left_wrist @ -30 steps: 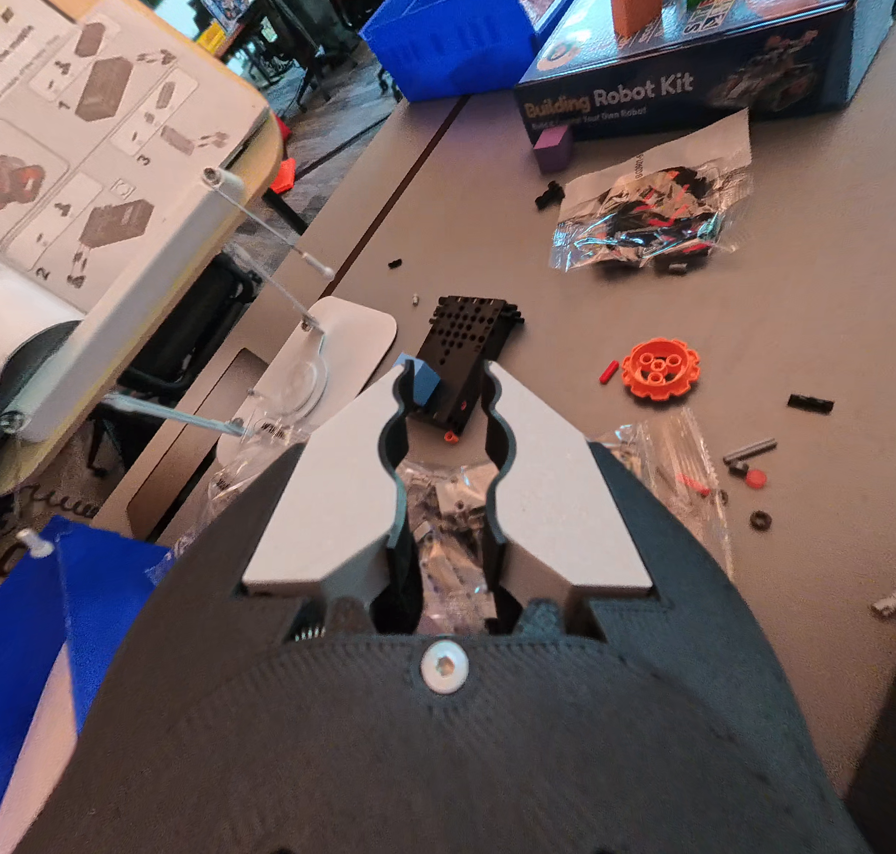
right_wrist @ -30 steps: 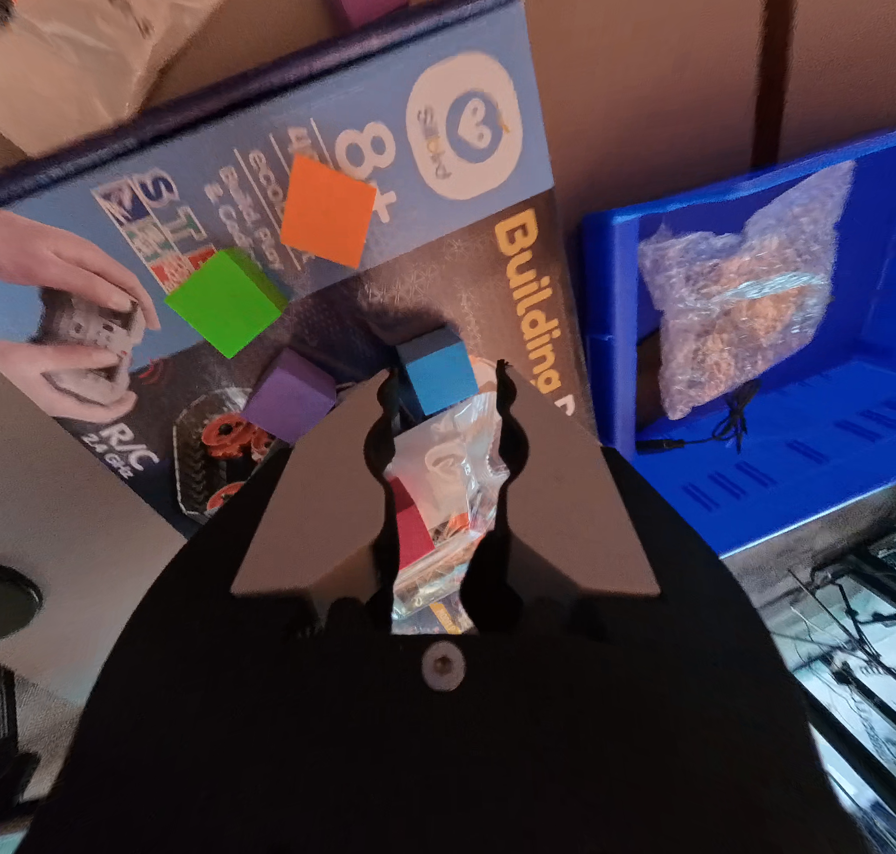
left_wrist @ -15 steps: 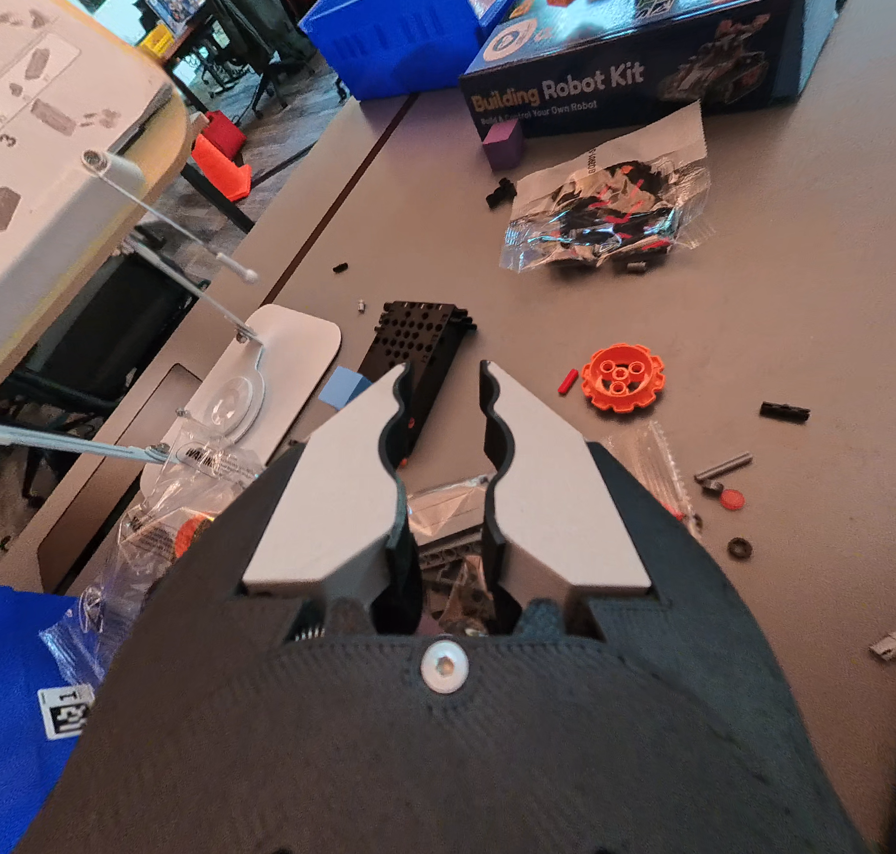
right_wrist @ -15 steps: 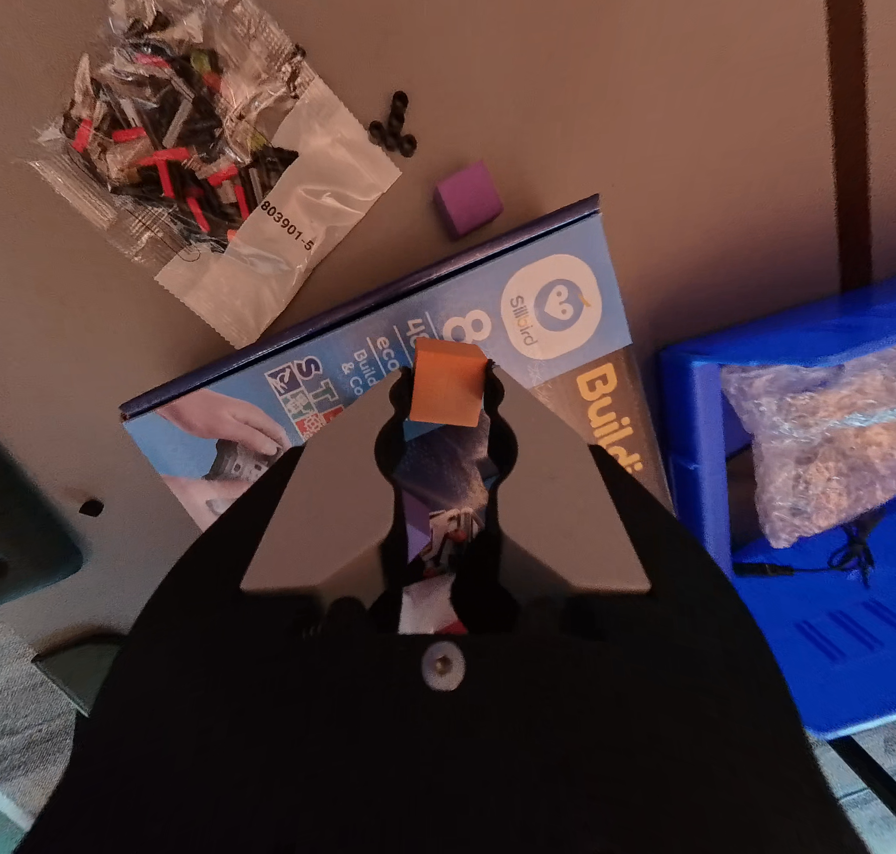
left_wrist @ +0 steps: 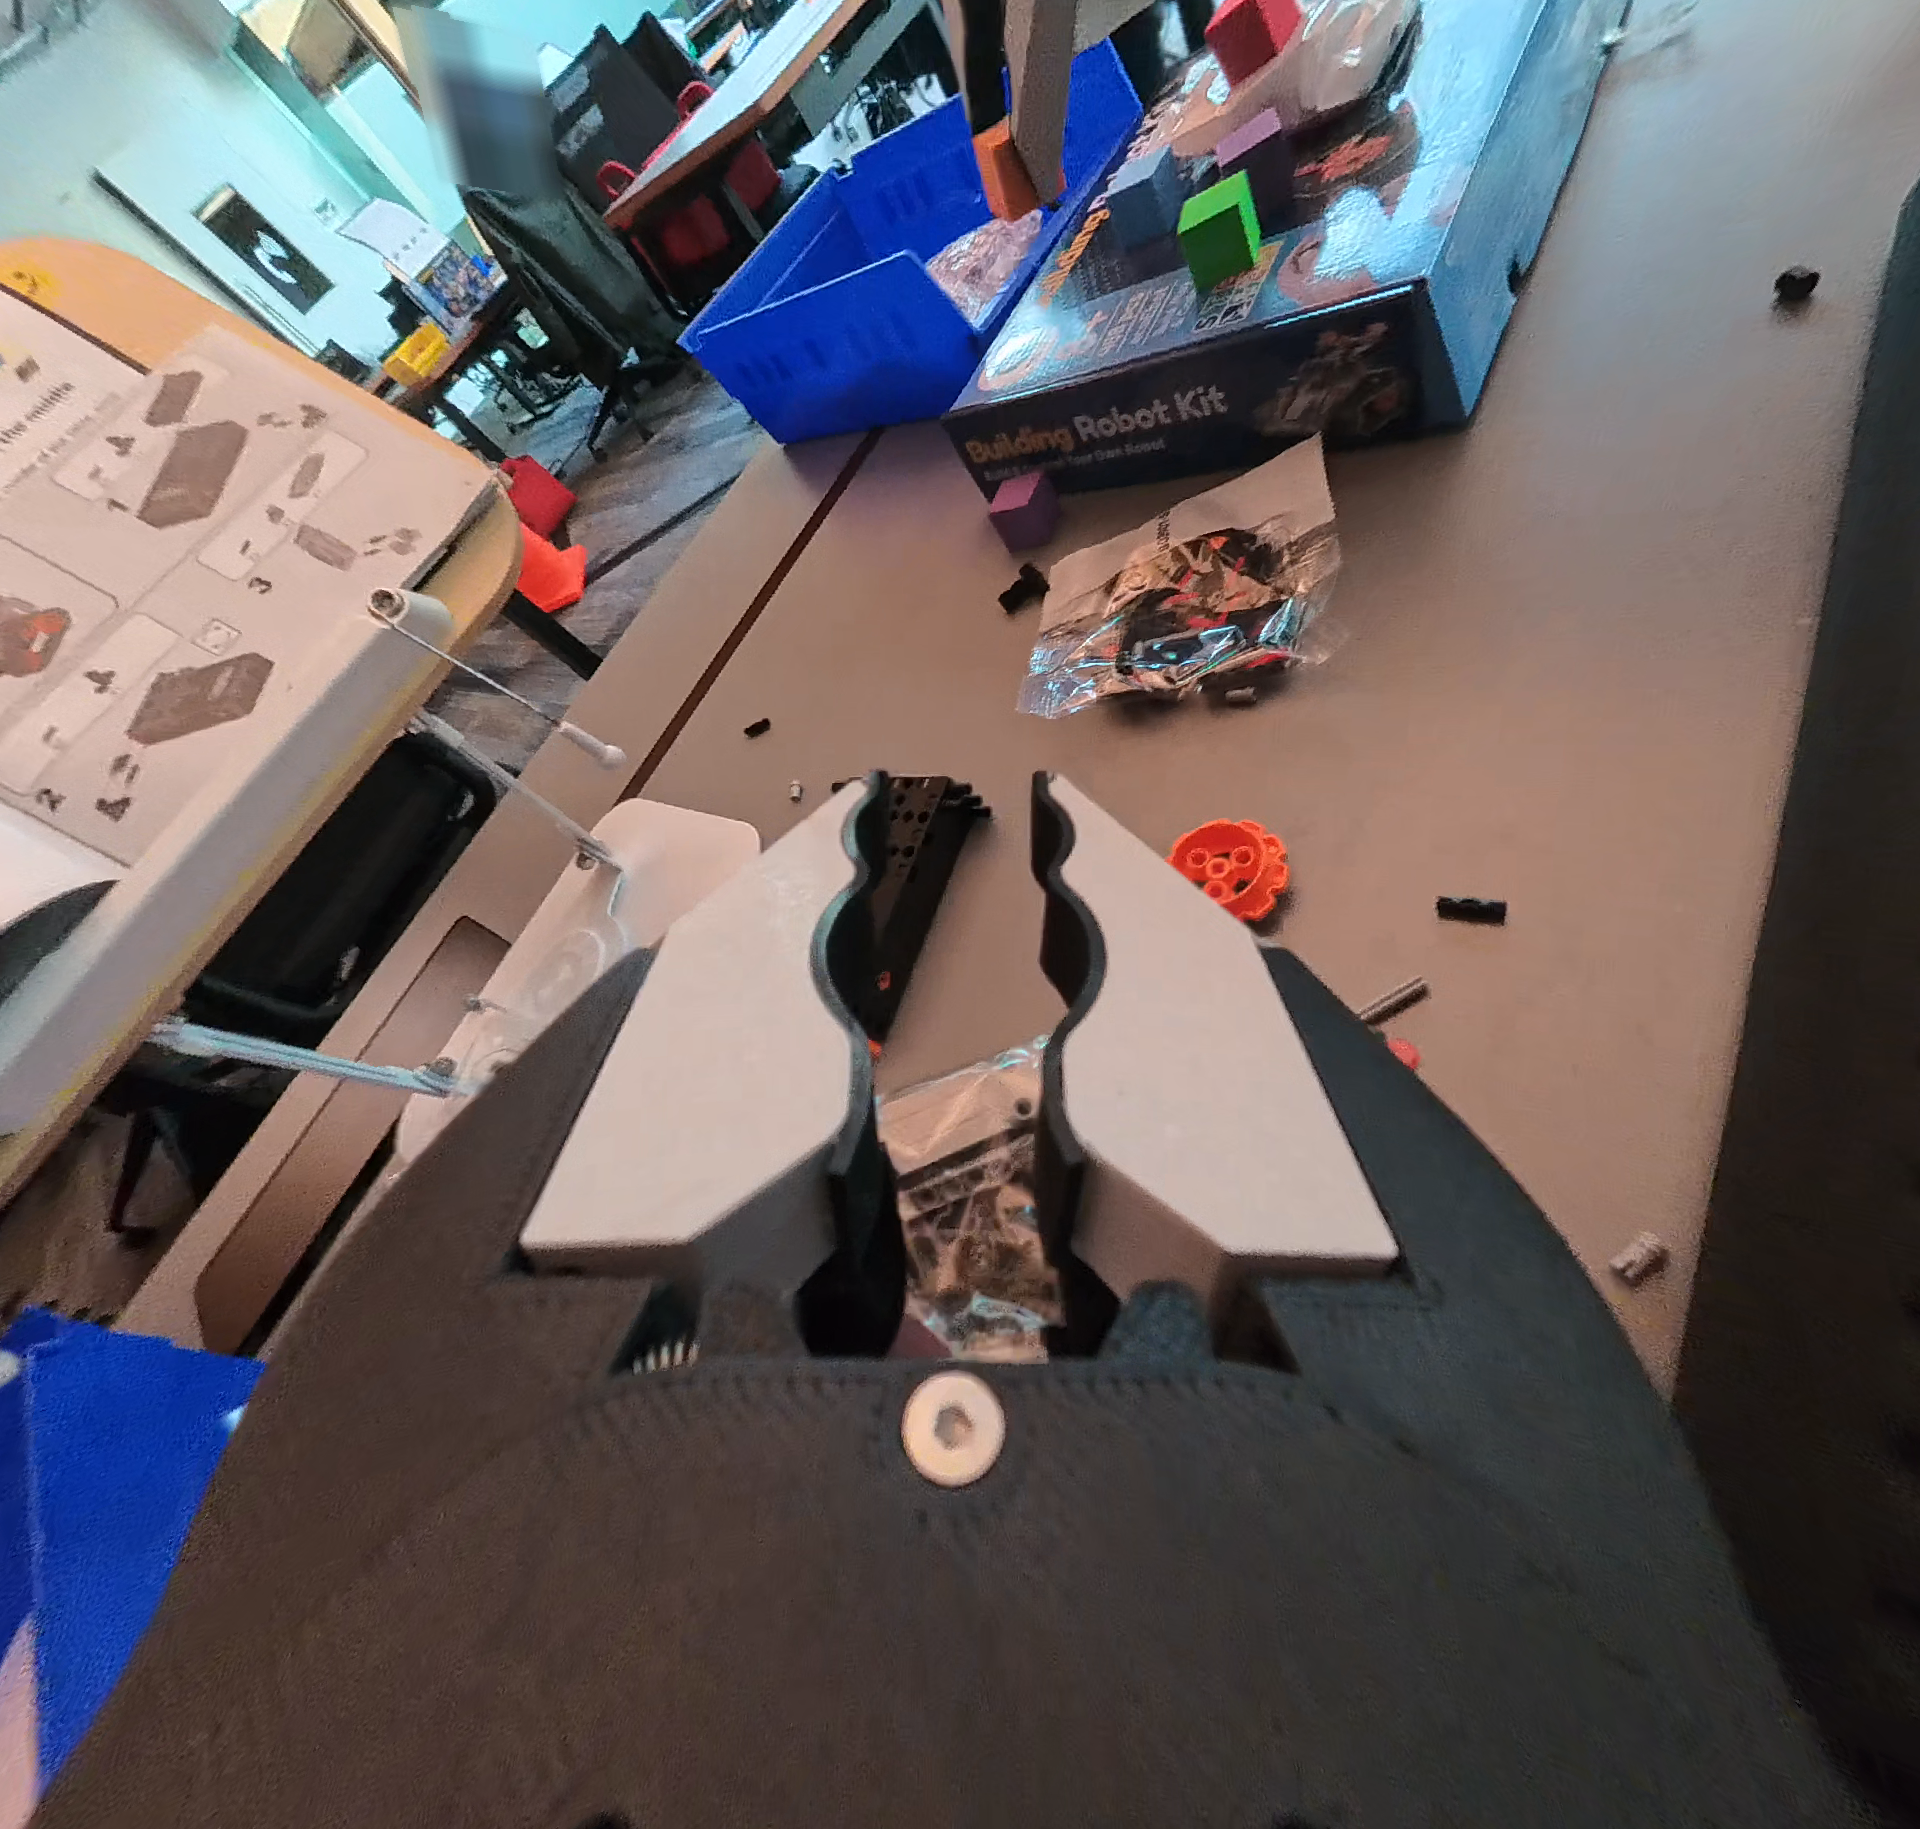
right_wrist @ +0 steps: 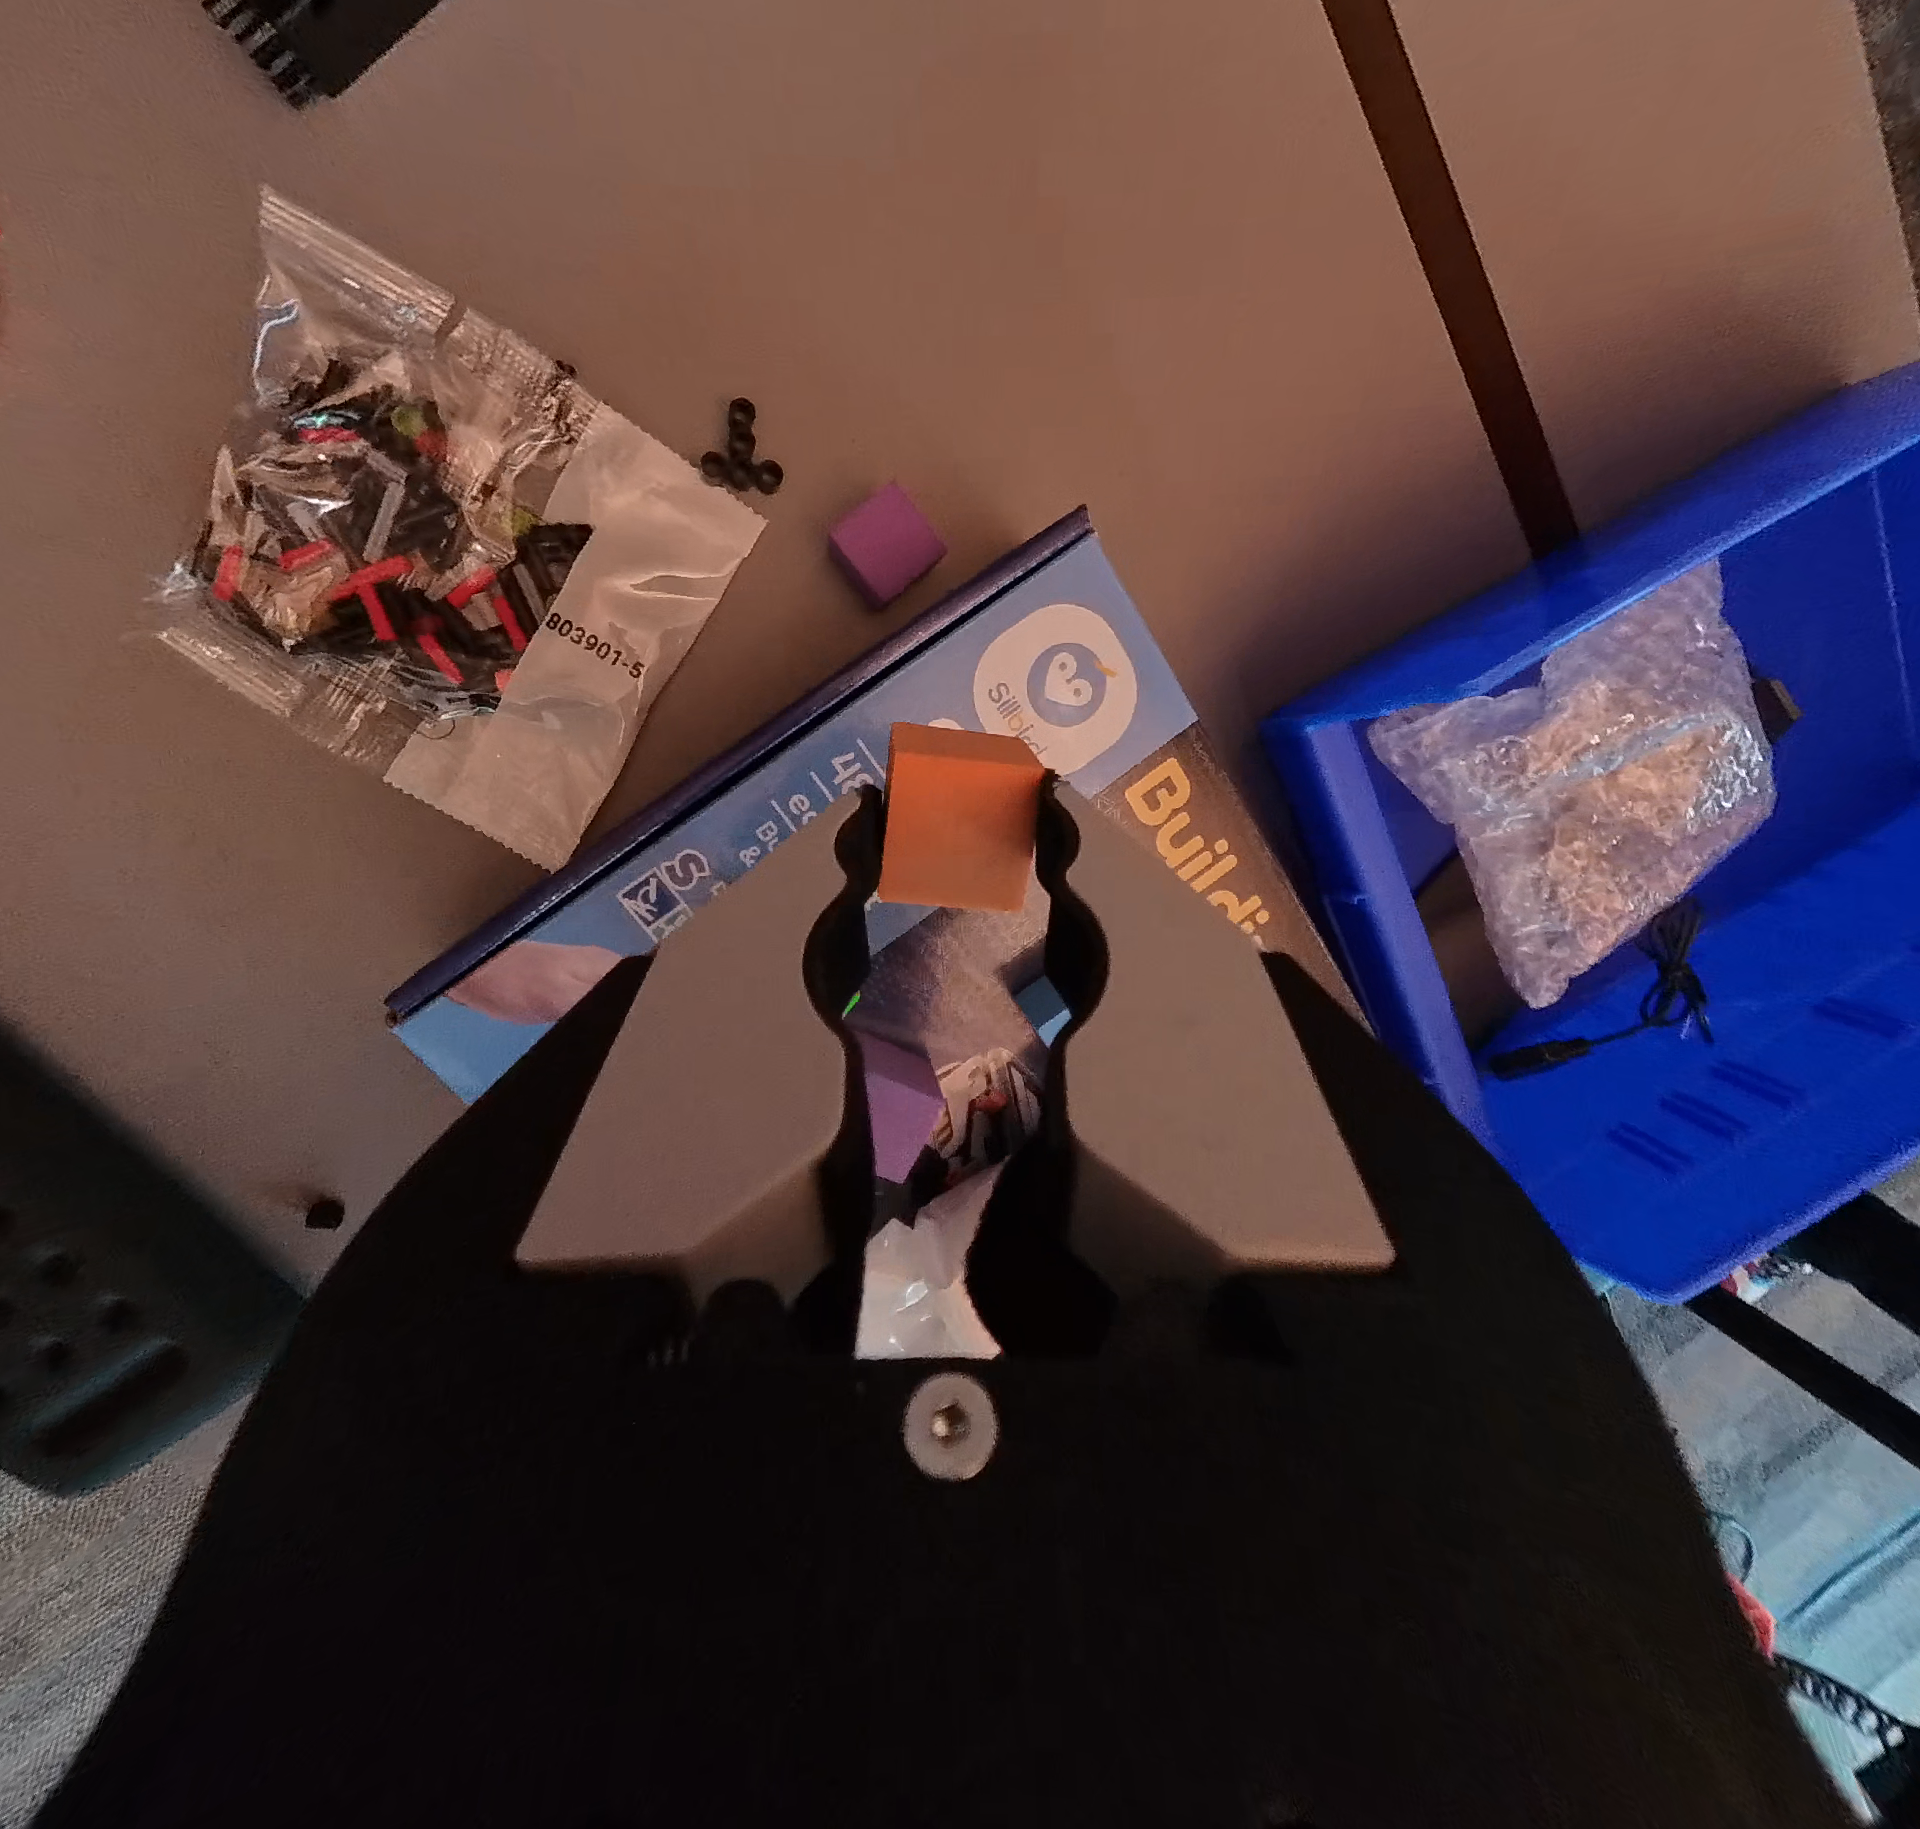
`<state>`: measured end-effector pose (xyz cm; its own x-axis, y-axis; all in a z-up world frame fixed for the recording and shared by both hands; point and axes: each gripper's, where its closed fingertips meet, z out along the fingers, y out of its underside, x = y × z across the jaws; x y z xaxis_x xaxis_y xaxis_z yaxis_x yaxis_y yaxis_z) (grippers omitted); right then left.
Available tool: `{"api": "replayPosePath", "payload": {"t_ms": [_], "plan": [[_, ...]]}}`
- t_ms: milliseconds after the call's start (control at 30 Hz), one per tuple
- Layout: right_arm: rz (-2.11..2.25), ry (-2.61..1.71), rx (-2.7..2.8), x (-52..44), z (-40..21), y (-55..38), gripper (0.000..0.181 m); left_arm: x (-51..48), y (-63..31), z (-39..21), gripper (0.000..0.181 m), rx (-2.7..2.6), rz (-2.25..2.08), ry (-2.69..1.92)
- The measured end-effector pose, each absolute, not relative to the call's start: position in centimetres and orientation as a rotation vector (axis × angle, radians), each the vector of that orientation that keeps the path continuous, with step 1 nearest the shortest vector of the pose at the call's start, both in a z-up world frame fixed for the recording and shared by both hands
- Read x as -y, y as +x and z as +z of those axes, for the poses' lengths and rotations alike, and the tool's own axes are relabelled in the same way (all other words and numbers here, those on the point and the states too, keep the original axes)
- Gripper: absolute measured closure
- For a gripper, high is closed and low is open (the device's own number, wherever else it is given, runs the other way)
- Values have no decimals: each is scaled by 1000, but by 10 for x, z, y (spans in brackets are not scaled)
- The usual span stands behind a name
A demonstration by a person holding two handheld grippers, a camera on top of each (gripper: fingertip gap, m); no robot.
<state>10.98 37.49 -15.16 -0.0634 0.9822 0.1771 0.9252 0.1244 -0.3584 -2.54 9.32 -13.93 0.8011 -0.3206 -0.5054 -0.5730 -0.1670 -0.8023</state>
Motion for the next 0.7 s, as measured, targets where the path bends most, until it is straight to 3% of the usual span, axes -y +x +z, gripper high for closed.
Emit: {"api": "replayPosePath", "payload": {"t_ms": [700], "plan": [[89, -1813, 1934, -404, -122, 152, 152, -104, -63, -150, 158, -535, 249, -1828]]}}
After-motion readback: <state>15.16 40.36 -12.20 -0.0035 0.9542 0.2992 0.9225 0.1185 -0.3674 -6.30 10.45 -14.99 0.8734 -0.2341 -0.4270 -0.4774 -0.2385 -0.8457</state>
